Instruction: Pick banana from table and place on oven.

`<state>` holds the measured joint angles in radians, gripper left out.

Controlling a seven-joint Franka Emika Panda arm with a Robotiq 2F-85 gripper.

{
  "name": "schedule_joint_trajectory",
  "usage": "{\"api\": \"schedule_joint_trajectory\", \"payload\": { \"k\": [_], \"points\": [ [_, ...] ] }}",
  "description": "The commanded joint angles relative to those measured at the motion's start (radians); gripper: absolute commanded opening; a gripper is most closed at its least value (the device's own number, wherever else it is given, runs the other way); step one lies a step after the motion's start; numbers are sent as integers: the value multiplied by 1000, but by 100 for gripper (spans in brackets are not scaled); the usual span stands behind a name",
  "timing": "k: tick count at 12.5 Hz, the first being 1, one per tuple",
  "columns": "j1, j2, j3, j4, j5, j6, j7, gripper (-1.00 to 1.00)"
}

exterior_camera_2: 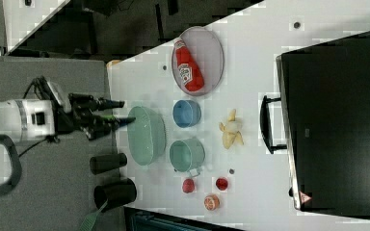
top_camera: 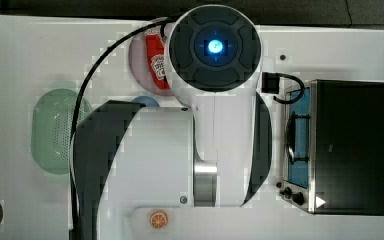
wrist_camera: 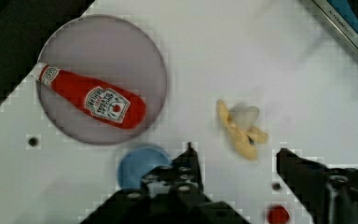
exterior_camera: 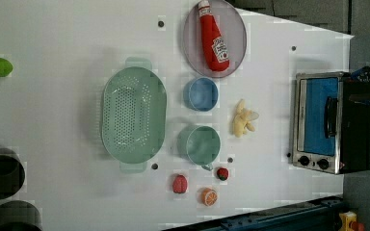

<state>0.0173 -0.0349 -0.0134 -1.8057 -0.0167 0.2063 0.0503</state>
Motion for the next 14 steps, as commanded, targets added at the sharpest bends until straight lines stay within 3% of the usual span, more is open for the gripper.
{"api": "schedule_joint_trajectory", "payload": {
  "k": [1, 3, 8, 14],
  "points": [
    [-39, -452, -10, -247, 3, -187, 47, 59],
    [-39, -451, -9, -246, 3, -185, 46, 99],
    [-39, -370, -8, -278, 3, -137, 46, 100],
    [-39, -117, -8, -355, 3, 111, 47, 100]
  ]
}}
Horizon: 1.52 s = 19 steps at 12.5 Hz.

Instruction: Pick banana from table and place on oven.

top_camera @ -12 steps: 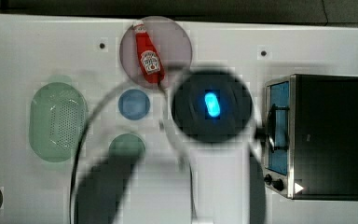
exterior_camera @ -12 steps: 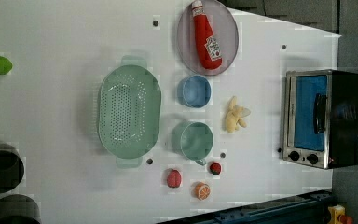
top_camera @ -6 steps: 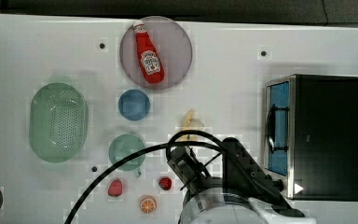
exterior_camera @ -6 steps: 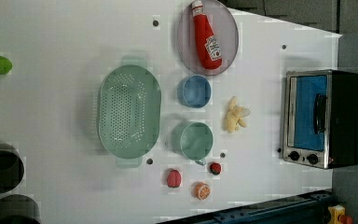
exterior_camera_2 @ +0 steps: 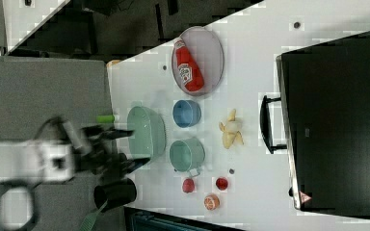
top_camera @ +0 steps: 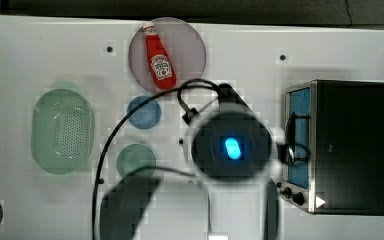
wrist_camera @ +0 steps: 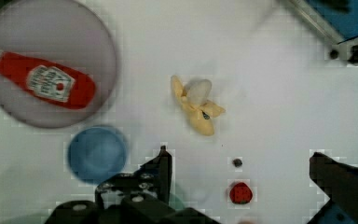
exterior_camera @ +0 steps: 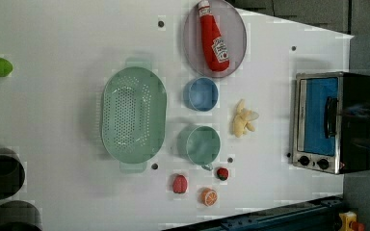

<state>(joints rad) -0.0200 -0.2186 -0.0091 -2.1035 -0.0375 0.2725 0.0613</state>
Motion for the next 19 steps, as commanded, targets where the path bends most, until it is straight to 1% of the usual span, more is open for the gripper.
{"api": "schedule_joint_trajectory", "payload": {
  "k": [1, 6, 9, 14, 19],
  "points": [
    [-1, 109, -12, -69, 24, 97, 35, 100],
    [-2, 291, -14, -155, 24, 384, 35, 100],
    [-2, 356, -14, -232, 24, 567, 36, 100],
    [-2, 436, -15, -334, 25, 734, 36, 100],
    [-2, 534, -13, -344, 25, 863, 36, 100]
  ]
}}
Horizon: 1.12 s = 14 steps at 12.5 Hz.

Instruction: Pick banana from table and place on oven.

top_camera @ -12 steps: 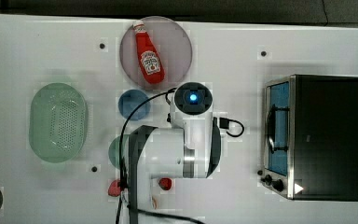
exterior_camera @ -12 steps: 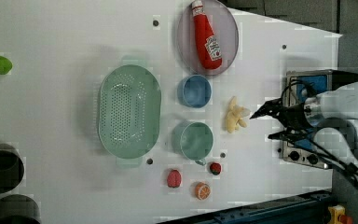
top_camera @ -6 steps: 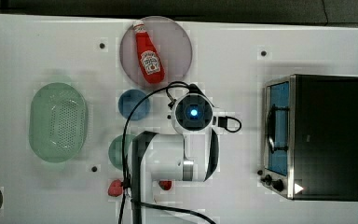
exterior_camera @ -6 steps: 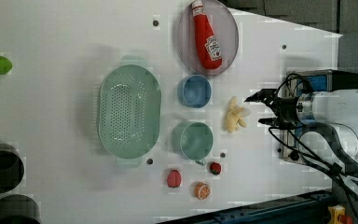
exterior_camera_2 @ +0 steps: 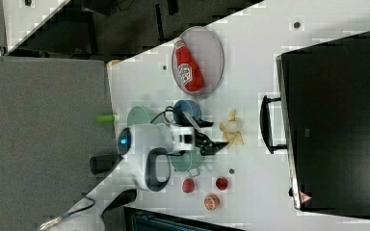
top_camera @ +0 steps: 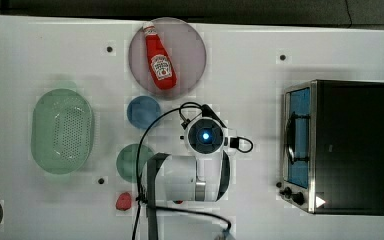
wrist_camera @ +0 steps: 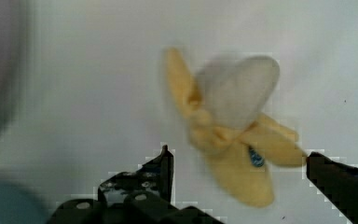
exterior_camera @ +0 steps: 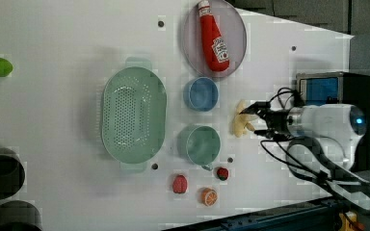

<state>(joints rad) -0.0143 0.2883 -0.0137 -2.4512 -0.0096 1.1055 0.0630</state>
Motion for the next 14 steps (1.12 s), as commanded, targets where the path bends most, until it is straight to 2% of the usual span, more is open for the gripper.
{"api": "schedule_joint_trajectory", "payload": {
  "k": [1, 7, 8, 11, 14],
  "points": [
    [-8, 35, -7, 4, -3, 51, 34, 92],
    [-7, 37, 0, 3, 2, 58, 34, -51],
    [-7, 37, 0, 1, 2, 58, 34, -62],
    [-7, 15, 0, 2, 2, 56, 34, -62],
    [-7, -130, 1, 10, 2, -37, 34, -62]
  ]
}}
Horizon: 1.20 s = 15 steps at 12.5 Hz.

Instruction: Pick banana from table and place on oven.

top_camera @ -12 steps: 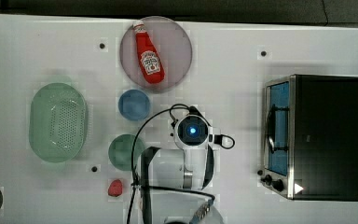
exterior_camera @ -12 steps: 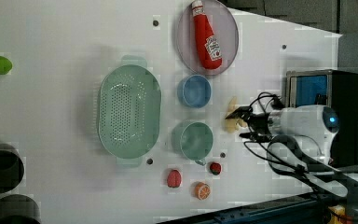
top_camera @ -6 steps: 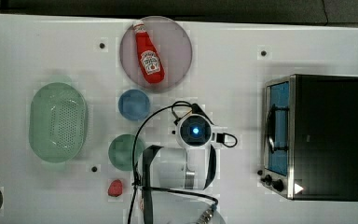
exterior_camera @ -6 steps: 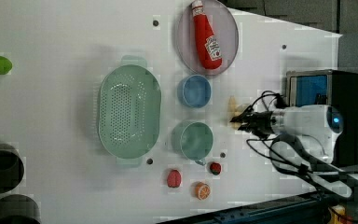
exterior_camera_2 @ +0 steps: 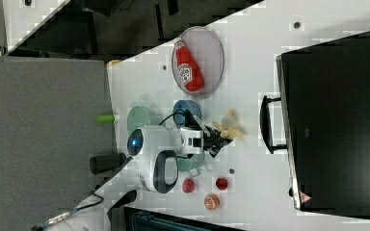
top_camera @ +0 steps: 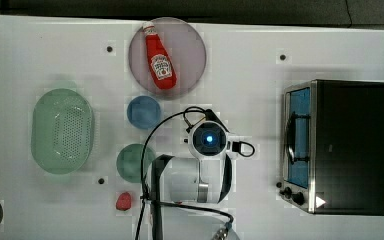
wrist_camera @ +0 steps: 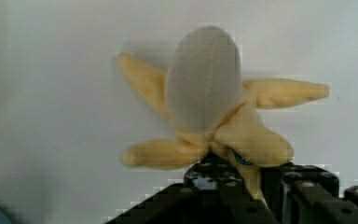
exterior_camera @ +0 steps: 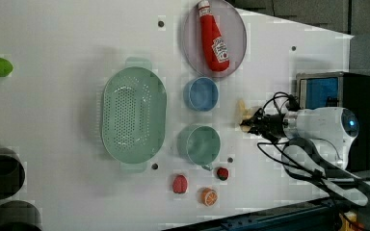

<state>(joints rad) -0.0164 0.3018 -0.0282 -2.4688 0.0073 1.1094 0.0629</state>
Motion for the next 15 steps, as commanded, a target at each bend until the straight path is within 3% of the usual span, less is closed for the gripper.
{"api": "schedule_joint_trajectory", "payload": {
  "k": [1, 5, 8, 11, 15],
  "points": [
    [-5, -212, 16, 44, -15, -124, 34, -62],
    [-4, -461, 18, 226, -15, -585, 34, -62],
    [-6, -531, 11, 408, -15, -852, 34, -62],
    [-13, -508, -37, 523, -17, -932, 34, -62],
    [-31, -446, -208, 554, -17, -927, -109, -62]
  ]
}}
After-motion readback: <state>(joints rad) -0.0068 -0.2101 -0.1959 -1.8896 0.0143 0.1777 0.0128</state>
